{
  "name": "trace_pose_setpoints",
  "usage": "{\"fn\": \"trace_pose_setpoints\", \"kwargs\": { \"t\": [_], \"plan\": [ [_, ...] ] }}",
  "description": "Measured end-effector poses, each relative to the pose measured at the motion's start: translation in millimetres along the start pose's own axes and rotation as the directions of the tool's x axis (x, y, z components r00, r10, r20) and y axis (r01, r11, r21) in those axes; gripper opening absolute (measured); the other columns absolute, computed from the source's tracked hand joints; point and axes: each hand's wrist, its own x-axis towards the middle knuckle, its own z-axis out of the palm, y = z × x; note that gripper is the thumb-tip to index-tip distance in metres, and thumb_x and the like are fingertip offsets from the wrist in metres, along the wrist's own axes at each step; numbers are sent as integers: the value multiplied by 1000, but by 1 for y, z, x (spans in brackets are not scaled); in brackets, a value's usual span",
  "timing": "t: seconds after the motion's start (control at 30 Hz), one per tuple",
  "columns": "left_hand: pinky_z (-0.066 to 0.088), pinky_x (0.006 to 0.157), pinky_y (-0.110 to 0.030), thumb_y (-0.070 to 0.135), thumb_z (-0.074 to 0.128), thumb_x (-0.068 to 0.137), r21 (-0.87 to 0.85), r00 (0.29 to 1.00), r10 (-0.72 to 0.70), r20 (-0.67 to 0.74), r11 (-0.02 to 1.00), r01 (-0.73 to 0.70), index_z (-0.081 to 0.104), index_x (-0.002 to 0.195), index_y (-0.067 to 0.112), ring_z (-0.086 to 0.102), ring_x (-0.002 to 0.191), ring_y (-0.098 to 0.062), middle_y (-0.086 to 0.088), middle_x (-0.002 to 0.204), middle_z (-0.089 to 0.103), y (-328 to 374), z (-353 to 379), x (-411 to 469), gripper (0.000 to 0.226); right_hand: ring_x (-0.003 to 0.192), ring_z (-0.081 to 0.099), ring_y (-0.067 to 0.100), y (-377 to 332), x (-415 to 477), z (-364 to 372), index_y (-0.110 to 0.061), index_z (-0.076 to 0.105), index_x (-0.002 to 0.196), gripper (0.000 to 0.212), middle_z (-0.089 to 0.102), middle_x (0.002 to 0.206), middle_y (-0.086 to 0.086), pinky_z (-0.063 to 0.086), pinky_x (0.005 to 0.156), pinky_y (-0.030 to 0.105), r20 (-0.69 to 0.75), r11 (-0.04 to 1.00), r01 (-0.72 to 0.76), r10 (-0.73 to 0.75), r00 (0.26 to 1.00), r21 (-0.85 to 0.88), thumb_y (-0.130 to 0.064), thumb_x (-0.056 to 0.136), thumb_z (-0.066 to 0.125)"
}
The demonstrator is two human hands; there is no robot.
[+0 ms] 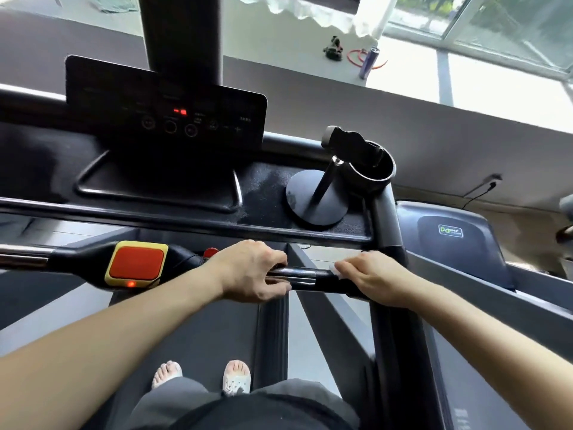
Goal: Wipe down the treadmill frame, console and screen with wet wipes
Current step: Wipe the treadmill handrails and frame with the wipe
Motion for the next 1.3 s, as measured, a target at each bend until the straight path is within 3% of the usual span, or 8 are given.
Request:
{"fn": "trace_pose_setpoints", "kwargs": {
  "t": [0.17, 0.37, 0.53, 0.7, 0.87, 1.0, 1.17, 1.3],
  "plan": [
    [50, 71, -34, 81, 45, 71, -17, 1000, -24, -13, 1000, 24, 65, 96, 25, 58, 74, -15, 8, 79, 65, -6, 4, 2, 64, 82, 60, 31, -18, 8, 20, -14, 55, 80, 37, 66, 81, 6, 41, 74, 42, -113, 998, 56, -58, 992, -18, -33, 107, 39],
    [37, 69, -27, 71, 61, 79, -5, 998, -10, -68, 1000, 10, 65, 98, 26, 52, 74, -13, 8, 82, 66, -6, 9, 3, 49, 89, 65, 22, 7, -7, 15, -7, 68, 97, 42, 74, 91, 3, 47, 85, 39, -108, 964, 8, 21, 994, 265, -35, 109, 38],
    [34, 69, -27, 67, 65, 83, 33, 997, -37, -61, 999, 39, 63, 97, 25, 50, 73, -13, 11, 78, 60, -1, 6, 1, 43, 99, 68, 12, 19, 5, 6, -17, 67, 127, 29, 77, 97, -8, 49, 90, 28, -66, 991, 57, -49, 997, 123, -17, 100, 57],
    [38, 73, -30, 79, 40, 84, 212, 993, -105, -44, 971, 112, 57, 101, 28, 57, 83, -15, 10, 90, 64, 5, 8, -8, 57, 74, 67, -4, 19, 18, -6, -17, 70, 84, 16, 74, 77, -10, 46, 74, 19, 139, 947, 111, -158, 978, 300, -18, 97, 61],
    [47, 82, -35, 86, 21, 77, 216, 971, -197, -134, 951, 223, 54, 108, 34, 62, 96, -14, 11, 98, 65, -7, 21, -32, 70, 65, 56, -8, -8, 41, 7, -33, 64, 76, 30, 66, 67, -21, 38, 67, 13, 128, 927, 188, -240, 962, 325, -24, 103, 57],
    [48, 87, -37, 85, 22, 82, 208, 970, -192, -147, 953, 220, 54, 116, 35, 63, 98, -16, 11, 99, 64, -11, 26, -37, 68, 67, 59, -8, -1, 31, -2, -37, 63, 74, 27, 68, 70, -22, 39, 65, 11, 129, 954, 229, -256, 958, 193, -31, 101, 62],
    [47, 91, -37, 85, 19, 81, 200, 967, -213, -142, 950, 238, 56, 120, 35, 63, 101, -15, 12, 103, 66, -10, 26, -36, 73, 83, 65, 18, 22, 14, 1, -22, 64, 91, 23, 71, 84, -4, 52, 73, 36, 107, 959, 195, -176, 978, -204, -44, 88, 68],
    [47, 90, -37, 85, 20, 83, 209, 968, -206, -142, 950, 233, 54, 119, 36, 62, 101, -15, 13, 104, 65, -10, 28, -36, 70, 85, 62, 23, 5, 19, 17, -24, 55, 83, 29, 66, 86, -2, 50, 71, 39, -27, 954, 230, -239, 971, -192, -50, 87, 68]
  ]
}}
